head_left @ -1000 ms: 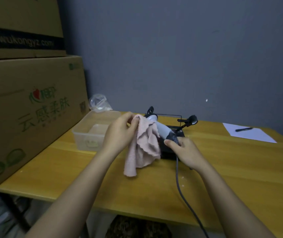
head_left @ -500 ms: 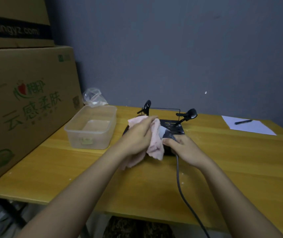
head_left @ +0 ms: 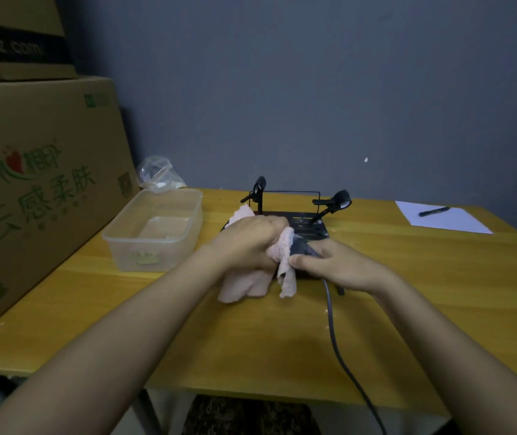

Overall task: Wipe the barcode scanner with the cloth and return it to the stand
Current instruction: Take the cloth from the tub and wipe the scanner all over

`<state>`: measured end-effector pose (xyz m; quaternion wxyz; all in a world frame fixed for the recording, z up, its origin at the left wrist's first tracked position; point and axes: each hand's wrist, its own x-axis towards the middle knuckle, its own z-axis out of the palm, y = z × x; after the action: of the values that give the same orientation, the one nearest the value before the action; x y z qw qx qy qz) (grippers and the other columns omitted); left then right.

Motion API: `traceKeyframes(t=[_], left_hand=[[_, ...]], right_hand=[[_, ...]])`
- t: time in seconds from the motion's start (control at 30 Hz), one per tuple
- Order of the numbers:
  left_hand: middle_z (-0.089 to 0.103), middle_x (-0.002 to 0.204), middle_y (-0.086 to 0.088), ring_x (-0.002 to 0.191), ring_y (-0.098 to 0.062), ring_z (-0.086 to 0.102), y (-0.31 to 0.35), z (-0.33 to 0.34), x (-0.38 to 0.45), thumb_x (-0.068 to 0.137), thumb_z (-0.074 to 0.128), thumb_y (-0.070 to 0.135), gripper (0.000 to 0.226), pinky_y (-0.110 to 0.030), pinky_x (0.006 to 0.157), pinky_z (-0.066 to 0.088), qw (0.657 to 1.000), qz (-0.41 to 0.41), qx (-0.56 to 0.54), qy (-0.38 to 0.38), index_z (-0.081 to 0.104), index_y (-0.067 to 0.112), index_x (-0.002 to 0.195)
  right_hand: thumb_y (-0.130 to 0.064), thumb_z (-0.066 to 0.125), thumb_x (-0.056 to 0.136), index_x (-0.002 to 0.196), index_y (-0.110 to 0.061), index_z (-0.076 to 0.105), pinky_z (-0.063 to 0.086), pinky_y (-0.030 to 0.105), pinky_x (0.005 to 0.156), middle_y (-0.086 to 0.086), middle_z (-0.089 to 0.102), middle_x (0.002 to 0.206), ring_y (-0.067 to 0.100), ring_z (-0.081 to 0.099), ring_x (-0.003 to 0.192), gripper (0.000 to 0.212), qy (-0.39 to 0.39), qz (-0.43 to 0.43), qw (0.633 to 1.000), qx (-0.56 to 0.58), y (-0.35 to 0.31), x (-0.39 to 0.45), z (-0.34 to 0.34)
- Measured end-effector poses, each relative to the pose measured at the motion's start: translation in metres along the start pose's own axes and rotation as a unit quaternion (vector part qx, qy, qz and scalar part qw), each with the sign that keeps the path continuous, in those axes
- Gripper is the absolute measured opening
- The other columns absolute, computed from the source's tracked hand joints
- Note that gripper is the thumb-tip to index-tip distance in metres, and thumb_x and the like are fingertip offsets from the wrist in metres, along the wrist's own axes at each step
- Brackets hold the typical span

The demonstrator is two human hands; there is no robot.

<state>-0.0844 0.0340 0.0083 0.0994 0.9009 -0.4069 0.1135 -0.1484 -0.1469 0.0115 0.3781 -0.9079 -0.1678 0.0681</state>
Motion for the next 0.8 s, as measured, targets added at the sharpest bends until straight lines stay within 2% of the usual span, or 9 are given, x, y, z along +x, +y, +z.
traceKeyframes(t=[0.07,0.17,0.23,0.33,0.43,0.5,0.6,0.7,0.8], left_hand=[[0.058,0.085,0.007,0.078,-0.015,0.055,0.0,-0.01,0.004,0.064,0.072,0.031,0.033,-0.029,0.063,0.045,0.996,-0.009,-0.028,-0.089,0.052,0.023,0.089],[0.054,0.071,0.009,0.067,-0.015,0.053,0.005,-0.018,0.007,0.063,0.071,0.019,0.025,-0.03,0.056,0.044,0.971,-0.043,-0.06,-0.228,0.051,0.026,0.077],[0.054,0.068,0.007,0.064,-0.017,0.052,0.01,-0.015,0.006,0.065,0.07,0.023,0.022,-0.031,0.055,0.043,0.971,-0.052,-0.052,-0.227,0.052,0.022,0.078],[0.06,0.077,0.002,0.071,-0.021,0.057,0.015,-0.001,0.001,0.075,0.063,0.039,0.025,-0.031,0.058,0.04,0.994,-0.011,0.055,-0.091,0.047,0.021,0.08],[0.059,0.084,-0.002,0.073,-0.023,0.054,0.016,0.009,-0.002,0.078,0.061,0.033,0.024,-0.03,0.06,0.032,0.992,0.024,0.114,0.049,0.047,0.017,0.089],[0.056,0.078,-0.002,0.064,-0.019,0.048,0.017,0.012,-0.002,0.07,0.066,0.019,0.025,-0.028,0.057,0.027,0.977,0.035,0.159,0.135,0.046,0.017,0.085],[0.057,0.066,-0.003,0.055,-0.021,0.051,0.018,0.018,-0.002,0.062,0.059,0.002,0.02,-0.028,0.05,0.031,0.945,0.047,0.21,0.248,0.055,0.012,0.078],[0.06,0.067,-0.001,0.057,-0.021,0.057,0.019,0.025,-0.003,0.064,0.054,0.002,0.019,-0.03,0.05,0.041,0.928,0.017,0.25,0.275,0.06,0.013,0.078],[0.062,0.075,-0.006,0.064,-0.024,0.057,0.014,0.026,-0.003,0.061,0.066,0.004,0.025,-0.031,0.054,0.034,0.959,-0.014,0.19,0.21,0.055,0.01,0.082]], right_hand=[[-0.041,0.056,0.087,0.068,-0.017,0.041,0.027,0.031,0.057,-0.004,0.039,0.062,0.013,0.035,0.058,0.034,0.003,-0.015,0.989,-0.15,-0.004,-0.004,-0.003],[-0.042,0.049,0.09,0.086,-0.018,0.049,0.024,0.028,0.066,-0.004,0.046,0.078,0.014,0.037,0.075,0.025,0.03,-0.097,0.886,-0.452,-0.012,-0.004,0.001],[-0.044,0.047,0.09,0.084,-0.018,0.048,0.021,0.027,0.066,-0.004,0.045,0.079,0.014,0.036,0.077,0.027,0.037,-0.113,0.874,-0.472,-0.009,-0.003,0.004],[-0.047,0.052,0.086,0.063,-0.022,0.033,0.025,0.031,0.057,-0.007,0.04,0.062,0.015,0.039,0.062,0.039,0.048,-0.091,0.932,-0.347,0.003,-0.004,0.006],[-0.044,0.055,0.087,0.063,-0.016,0.039,0.027,0.031,0.05,-0.004,0.038,0.056,0.012,0.033,0.05,0.04,0.052,-0.044,0.982,-0.179,0.01,-0.005,0.006],[-0.034,0.054,0.091,0.063,-0.015,0.042,0.026,0.028,0.049,-0.005,0.035,0.053,0.009,0.03,0.047,0.036,0.038,-0.038,0.998,-0.045,0.003,-0.007,0.004],[-0.023,0.044,0.097,0.054,-0.015,0.044,0.03,0.018,0.043,-0.009,0.04,0.042,0.004,0.032,0.039,0.044,-0.001,0.002,0.988,0.152,-0.005,-0.006,0.003],[-0.031,0.04,0.097,0.054,-0.016,0.041,0.027,0.019,0.044,-0.006,0.034,0.044,0.008,0.027,0.04,0.045,-0.068,0.039,0.949,0.305,0.0,0.001,0.01],[-0.033,0.044,0.096,0.054,-0.02,0.049,0.031,0.02,0.049,-0.007,0.04,0.049,0.008,0.033,0.044,0.044,-0.045,0.054,0.972,0.223,0.001,0.007,0.012]])
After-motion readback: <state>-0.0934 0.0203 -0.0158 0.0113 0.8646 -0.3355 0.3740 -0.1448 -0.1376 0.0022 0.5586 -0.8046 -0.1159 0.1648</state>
